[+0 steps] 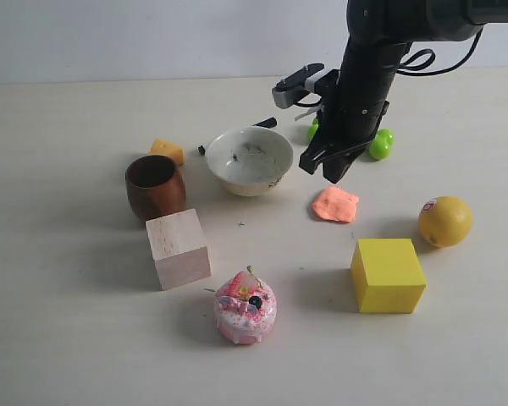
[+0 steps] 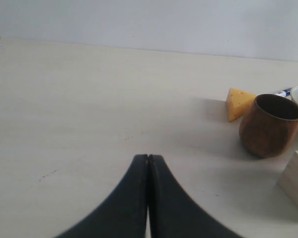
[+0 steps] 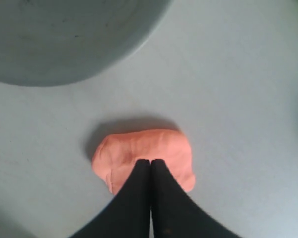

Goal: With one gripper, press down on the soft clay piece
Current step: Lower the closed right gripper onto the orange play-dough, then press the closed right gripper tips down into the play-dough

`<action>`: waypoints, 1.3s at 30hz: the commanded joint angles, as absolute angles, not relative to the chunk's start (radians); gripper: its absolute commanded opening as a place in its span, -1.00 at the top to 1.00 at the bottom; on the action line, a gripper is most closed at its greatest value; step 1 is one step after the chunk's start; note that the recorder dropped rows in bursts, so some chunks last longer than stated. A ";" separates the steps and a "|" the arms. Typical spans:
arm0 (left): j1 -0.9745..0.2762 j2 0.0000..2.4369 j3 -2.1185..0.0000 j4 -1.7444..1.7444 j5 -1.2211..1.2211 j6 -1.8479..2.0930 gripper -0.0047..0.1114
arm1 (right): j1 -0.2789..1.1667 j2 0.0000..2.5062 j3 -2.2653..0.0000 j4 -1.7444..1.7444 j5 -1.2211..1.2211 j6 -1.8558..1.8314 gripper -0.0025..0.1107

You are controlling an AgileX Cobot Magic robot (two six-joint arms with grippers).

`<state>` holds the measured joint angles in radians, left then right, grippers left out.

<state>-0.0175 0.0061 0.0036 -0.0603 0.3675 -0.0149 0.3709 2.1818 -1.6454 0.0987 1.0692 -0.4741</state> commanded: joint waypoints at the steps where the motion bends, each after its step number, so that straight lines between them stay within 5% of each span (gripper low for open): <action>1: -0.023 0.000 0.000 -0.060 0.357 -0.021 0.92 | 0.373 2.180 -1.638 0.095 1.059 -0.467 0.96; 39: -0.023 0.000 0.000 -0.060 0.357 -0.021 0.92 | 0.373 2.312 -1.471 0.095 0.920 -0.467 0.96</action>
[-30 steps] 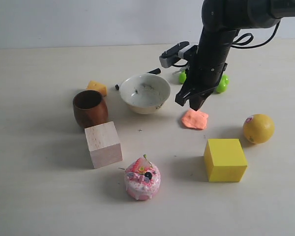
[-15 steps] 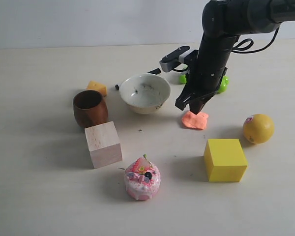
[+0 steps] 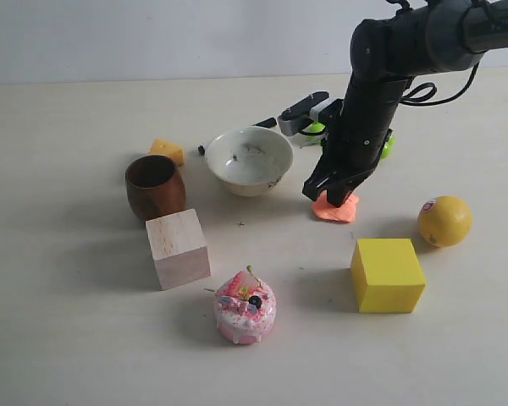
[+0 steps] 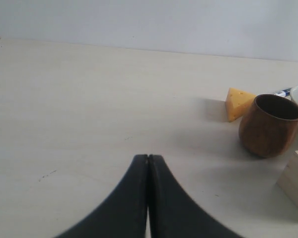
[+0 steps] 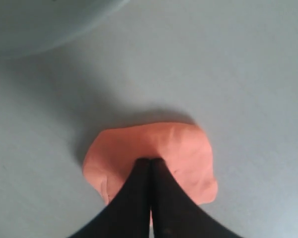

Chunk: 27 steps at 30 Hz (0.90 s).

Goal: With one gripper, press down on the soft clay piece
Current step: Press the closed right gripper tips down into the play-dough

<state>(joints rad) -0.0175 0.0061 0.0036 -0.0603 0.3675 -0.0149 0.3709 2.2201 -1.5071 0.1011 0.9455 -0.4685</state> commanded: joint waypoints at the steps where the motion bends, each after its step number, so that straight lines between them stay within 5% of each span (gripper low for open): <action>1: -0.023 0.000 0.000 -0.060 0.357 -0.021 0.92 | 0.373 2.320 -1.471 0.095 0.920 -0.465 0.96; 22: -0.023 0.000 0.000 -0.060 0.357 -0.021 0.92 | 0.373 2.373 -1.471 0.131 0.927 -0.442 0.96; 27: -0.023 0.000 0.000 -0.060 0.357 -0.021 0.92 | 0.373 2.366 -1.471 0.131 0.939 -0.442 0.82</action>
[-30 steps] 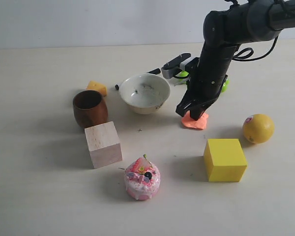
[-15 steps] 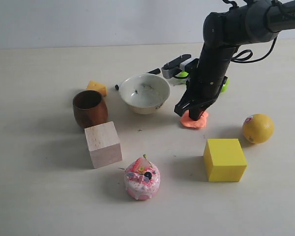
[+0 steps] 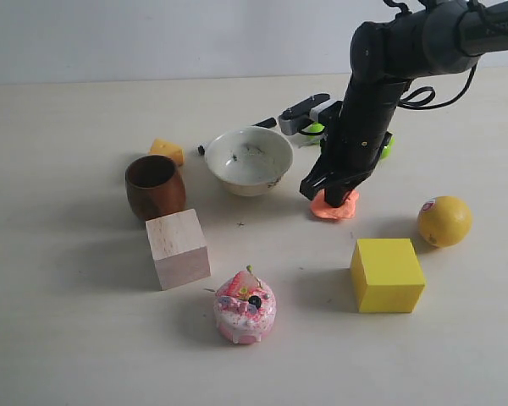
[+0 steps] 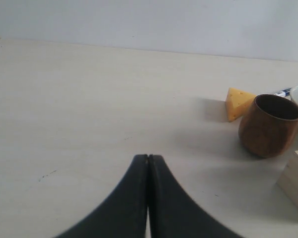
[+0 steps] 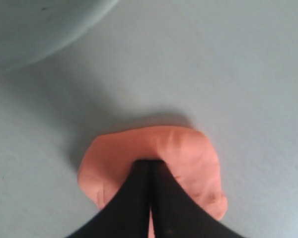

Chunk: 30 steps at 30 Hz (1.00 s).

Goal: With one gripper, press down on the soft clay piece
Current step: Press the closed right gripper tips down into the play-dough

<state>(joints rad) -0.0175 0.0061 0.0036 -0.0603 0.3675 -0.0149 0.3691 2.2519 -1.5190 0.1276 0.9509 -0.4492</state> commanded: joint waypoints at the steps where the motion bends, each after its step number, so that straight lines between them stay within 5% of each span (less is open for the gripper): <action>1: -0.023 0.000 0.000 -0.060 0.357 -0.021 0.92 | 0.373 2.361 -1.471 0.131 0.941 -0.442 0.80; 30: -0.023 0.000 0.000 -0.060 0.357 -0.021 0.92 | 0.373 2.226 -1.473 0.187 0.944 -0.441 0.78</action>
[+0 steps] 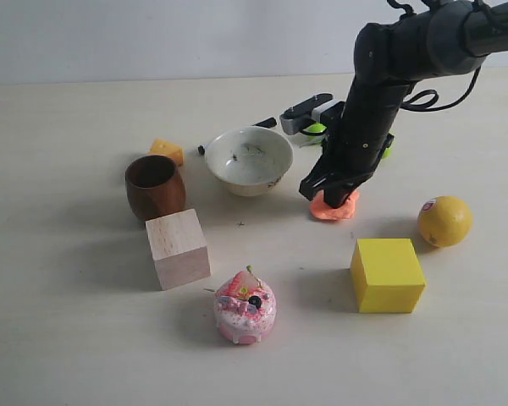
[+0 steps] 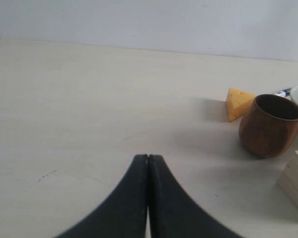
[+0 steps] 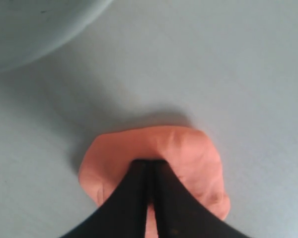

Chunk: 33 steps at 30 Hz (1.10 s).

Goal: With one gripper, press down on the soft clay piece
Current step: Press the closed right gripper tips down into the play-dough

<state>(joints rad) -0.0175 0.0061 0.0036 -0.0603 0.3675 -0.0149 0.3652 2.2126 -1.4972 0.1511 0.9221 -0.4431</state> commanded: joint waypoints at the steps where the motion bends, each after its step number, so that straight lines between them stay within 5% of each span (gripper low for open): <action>1: -0.023 0.000 0.000 -0.060 0.357 -0.021 0.92 | 0.373 2.222 -1.473 0.187 0.944 -0.441 0.78; 33: -0.023 0.000 0.000 -0.060 0.357 -0.021 0.92 | 0.373 2.144 -1.473 0.223 0.912 -0.443 0.78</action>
